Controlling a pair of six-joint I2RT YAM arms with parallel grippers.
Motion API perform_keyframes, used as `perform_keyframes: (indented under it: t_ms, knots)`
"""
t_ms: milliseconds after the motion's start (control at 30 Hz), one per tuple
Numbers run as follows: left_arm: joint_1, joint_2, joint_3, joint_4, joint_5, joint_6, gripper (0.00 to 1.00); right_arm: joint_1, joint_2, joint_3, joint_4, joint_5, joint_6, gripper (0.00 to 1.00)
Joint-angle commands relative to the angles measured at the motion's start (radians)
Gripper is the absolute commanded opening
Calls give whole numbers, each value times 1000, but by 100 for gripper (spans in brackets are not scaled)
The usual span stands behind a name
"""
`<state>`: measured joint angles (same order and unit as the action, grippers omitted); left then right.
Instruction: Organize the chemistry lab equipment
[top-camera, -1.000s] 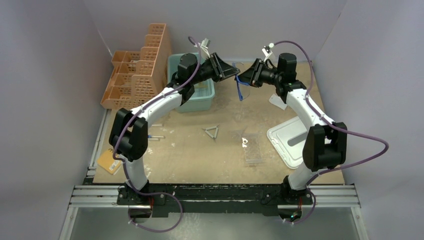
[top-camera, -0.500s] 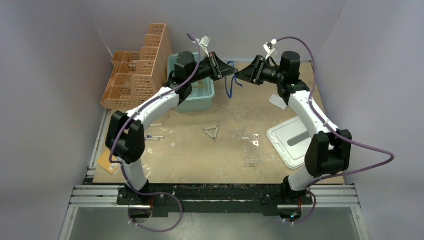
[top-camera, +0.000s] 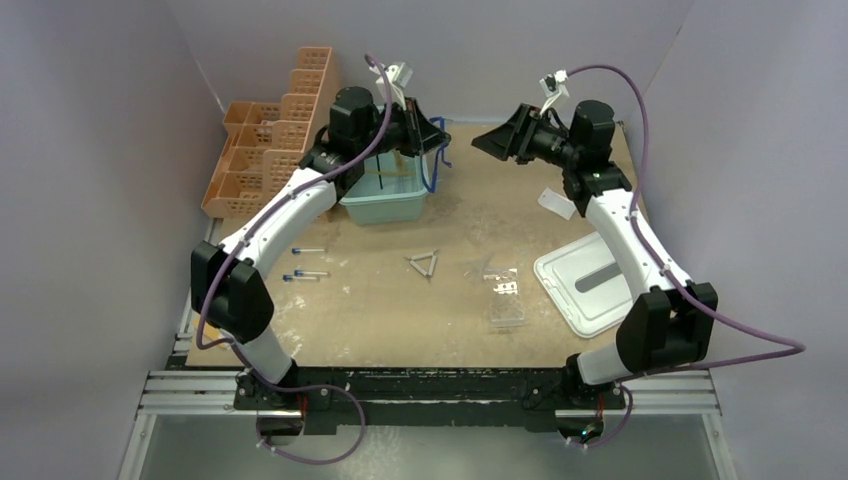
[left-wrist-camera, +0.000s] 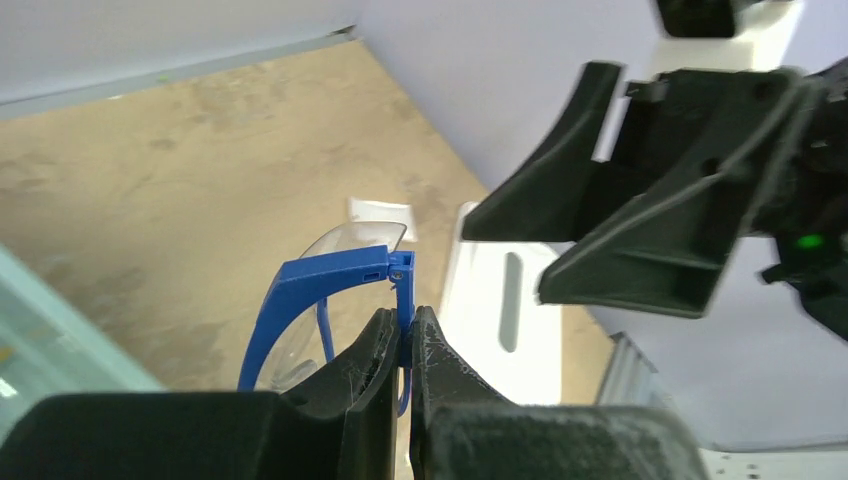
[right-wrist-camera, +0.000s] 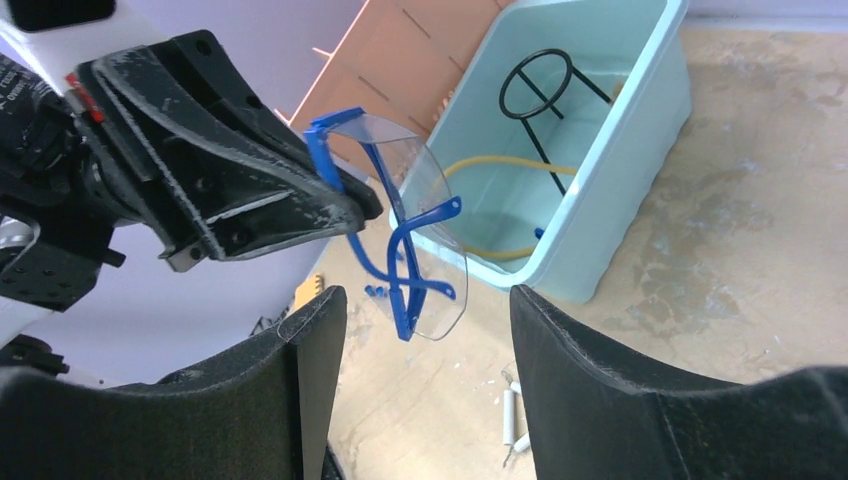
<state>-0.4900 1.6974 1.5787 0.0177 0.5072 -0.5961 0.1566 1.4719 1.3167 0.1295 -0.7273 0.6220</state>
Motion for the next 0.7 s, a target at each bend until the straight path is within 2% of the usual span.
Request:
perform_keyframes:
  t_ms: [0,300,667]
  knots:
    - [19,-38,56,-148,-99,173,0,-2,-45,-17,9,72,-45,63]
    - [91,51,115,-218,-137,229,0,-1,-36,-37,-21,112,-64,62]
    - [113,241,170,-202,-178,174,0,-2,-19,-48,-40,142,-77,61]
